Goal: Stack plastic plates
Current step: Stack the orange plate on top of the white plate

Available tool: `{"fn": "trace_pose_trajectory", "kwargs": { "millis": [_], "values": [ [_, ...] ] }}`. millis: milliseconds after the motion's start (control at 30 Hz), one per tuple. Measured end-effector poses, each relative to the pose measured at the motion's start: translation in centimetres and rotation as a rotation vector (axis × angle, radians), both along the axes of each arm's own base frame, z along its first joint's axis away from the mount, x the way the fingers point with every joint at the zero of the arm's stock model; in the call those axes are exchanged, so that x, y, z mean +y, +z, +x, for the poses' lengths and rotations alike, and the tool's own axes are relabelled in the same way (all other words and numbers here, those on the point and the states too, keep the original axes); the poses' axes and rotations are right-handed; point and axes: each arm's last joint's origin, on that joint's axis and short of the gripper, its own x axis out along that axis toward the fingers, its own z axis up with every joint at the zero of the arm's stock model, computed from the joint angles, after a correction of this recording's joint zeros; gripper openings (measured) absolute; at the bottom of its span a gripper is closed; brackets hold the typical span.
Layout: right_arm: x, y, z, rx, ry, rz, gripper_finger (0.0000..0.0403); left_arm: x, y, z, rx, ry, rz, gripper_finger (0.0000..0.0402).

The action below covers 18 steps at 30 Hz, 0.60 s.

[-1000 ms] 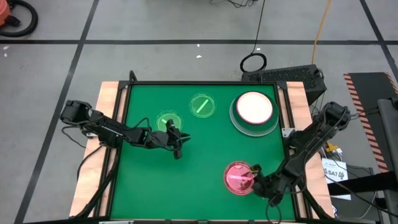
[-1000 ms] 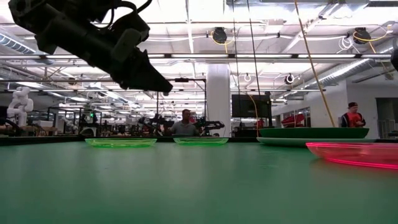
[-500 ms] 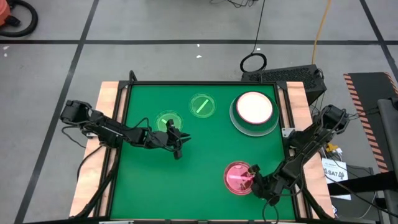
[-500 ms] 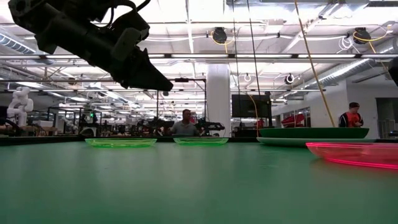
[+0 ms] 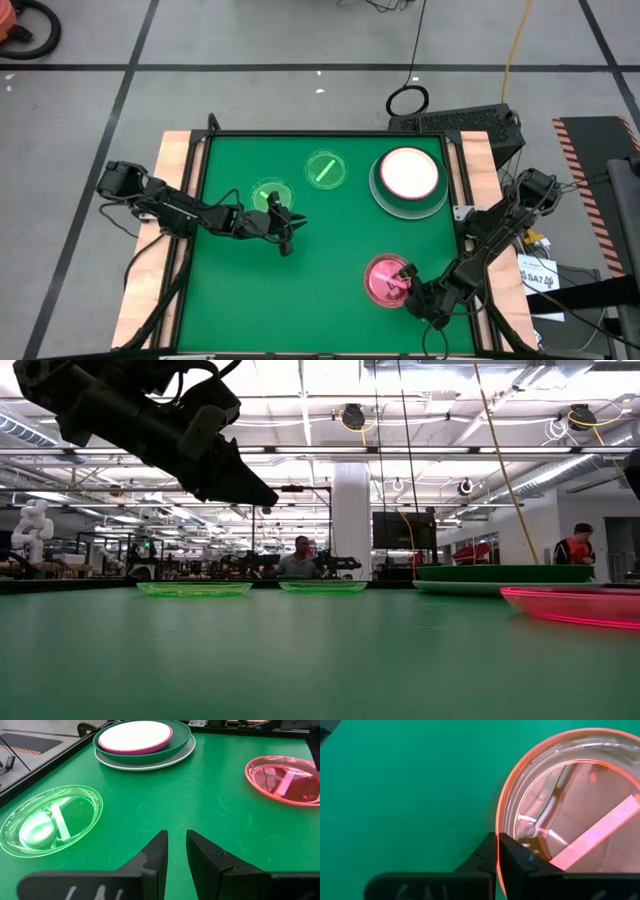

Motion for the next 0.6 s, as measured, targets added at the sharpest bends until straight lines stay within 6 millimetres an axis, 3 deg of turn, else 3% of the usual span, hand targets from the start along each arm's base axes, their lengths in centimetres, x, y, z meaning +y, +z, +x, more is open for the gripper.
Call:
{"fn": "trace_pose_trajectory", "kwargs": {
  "millis": [267,600],
  "values": [
    [-0.1,0.4,0.1,-0.032,-0.020,-0.026,0.0002,0.0,0.0,0.0,0.000,-0.001,0.002,0.0076],
    [0.7,3.9,1.2,-0.113,-0.081,-0.143,0.0001,0.0,0.0,0.0,0.005,-0.008,0.018,0.0076]
  ]
}}
